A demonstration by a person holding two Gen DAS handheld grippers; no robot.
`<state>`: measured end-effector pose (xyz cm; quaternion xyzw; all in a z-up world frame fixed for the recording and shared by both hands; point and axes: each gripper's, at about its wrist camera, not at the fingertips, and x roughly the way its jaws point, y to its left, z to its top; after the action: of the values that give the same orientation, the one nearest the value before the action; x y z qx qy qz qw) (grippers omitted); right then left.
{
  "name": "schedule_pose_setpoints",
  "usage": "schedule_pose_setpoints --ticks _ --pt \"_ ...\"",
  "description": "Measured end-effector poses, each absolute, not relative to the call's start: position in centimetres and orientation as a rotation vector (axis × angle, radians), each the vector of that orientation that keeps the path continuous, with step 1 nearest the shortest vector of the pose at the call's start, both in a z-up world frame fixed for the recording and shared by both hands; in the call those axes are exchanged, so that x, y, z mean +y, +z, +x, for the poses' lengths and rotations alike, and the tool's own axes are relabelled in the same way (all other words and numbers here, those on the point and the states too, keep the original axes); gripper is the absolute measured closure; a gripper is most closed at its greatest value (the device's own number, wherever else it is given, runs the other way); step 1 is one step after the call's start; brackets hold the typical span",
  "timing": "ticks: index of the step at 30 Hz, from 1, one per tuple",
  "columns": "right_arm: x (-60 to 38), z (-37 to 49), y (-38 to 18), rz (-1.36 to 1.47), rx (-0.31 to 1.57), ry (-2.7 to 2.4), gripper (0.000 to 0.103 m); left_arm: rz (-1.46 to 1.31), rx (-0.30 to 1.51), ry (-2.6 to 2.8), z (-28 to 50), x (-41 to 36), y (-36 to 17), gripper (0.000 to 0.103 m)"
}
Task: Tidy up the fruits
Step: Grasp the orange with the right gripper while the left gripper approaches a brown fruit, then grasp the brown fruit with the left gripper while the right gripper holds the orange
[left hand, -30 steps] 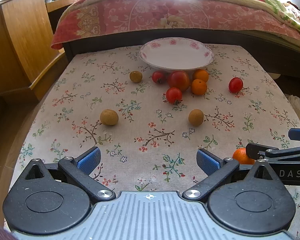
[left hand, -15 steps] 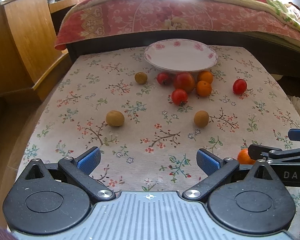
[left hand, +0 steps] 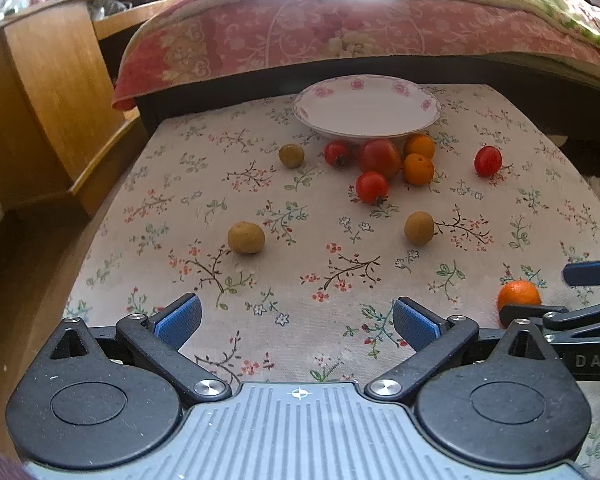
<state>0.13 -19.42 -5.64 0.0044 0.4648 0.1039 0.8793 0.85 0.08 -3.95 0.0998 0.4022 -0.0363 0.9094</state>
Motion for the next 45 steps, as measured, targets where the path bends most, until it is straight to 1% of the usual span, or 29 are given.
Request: schedule_pose_setpoints --ticks 1,3,4,5,6,7,8,10,11,13,14,16,18,21,23,24,36,45 --pt "-19.4 0.4 -6.0 0.021 0.984 0.225 0.035 0.215 0.829 -0.072 1.0 0.1 -4.1 0.0" --pt "-19.2 0.4 -6.2 0.016 0.981 0.239 0.044 0.223 0.818 -0.071 1.4 0.3 -4.2 0.001" --pt "-19.0 0.5 -6.2 0.003 0.981 0.247 0.051 0.221 0.812 -0.072 1.6 0.5 -4.2 0.001" --pt "-18.9 0.5 -6.2 -0.007 0.976 0.247 0.053 0.214 0.808 -0.073 1.9 0.8 -4.2 0.001" --pt "-18.9 0.4 -6.2 -0.013 0.971 0.249 0.058 0.204 0.805 -0.073 2.3 1.1 -4.1 0.002" --pt "-18.8 0.4 -6.2 -0.016 0.969 0.252 0.066 0.198 0.804 -0.073 2.8 1.3 -4.1 0.004" --pt "-18.8 0.4 -6.2 -0.014 0.971 0.261 0.07 0.193 0.803 -0.071 3.3 1.5 -4.1 0.005" --pt "-18.9 0.4 -6.2 -0.012 0.972 0.265 0.071 0.186 0.805 -0.065 4.5 1.9 -4.1 0.013" --pt "-19.0 0.5 -6.2 -0.01 0.974 0.268 0.071 0.183 0.806 -0.064 5.1 2.1 -4.1 0.016" --pt "-19.1 0.7 -6.2 -0.001 0.979 0.27 0.071 0.179 0.813 -0.059 6.3 2.5 -4.3 0.027" --pt "-19.2 0.7 -6.1 0.006 0.983 0.273 0.071 0.178 0.819 -0.053 6.8 2.7 -4.5 0.029" --pt "-19.2 1.0 -6.0 0.02 0.987 0.278 0.071 0.161 0.83 -0.046 7.6 3.1 -4.9 0.038" --pt "-19.2 1.2 -6.0 0.025 0.989 0.285 0.071 0.132 0.846 -0.047 8.4 3.5 -5.3 0.043" --pt "-19.0 1.7 -6.0 0.024 0.989 0.293 0.071 0.114 0.871 -0.052 9.0 3.6 -5.8 0.056" --pt "-18.8 2.0 -6.0 0.025 0.988 0.296 0.071 0.116 0.881 -0.044 9.3 3.5 -6.2 0.06" --pt "-18.8 2.2 -6.0 0.026 0.988 0.297 0.071 0.118 0.888 -0.041 9.4 3.5 -6.3 0.064" --pt "-19.0 3.2 -5.3 0.005 0.977 0.273 0.071 0.134 0.891 -0.09 10.0 2.1 -6.1 0.066" --pt "-19.5 4.5 -3.8 -0.038 0.928 0.22 0.071 0.13 0.843 -0.159 9.1 0.1 -3.7 0.066"
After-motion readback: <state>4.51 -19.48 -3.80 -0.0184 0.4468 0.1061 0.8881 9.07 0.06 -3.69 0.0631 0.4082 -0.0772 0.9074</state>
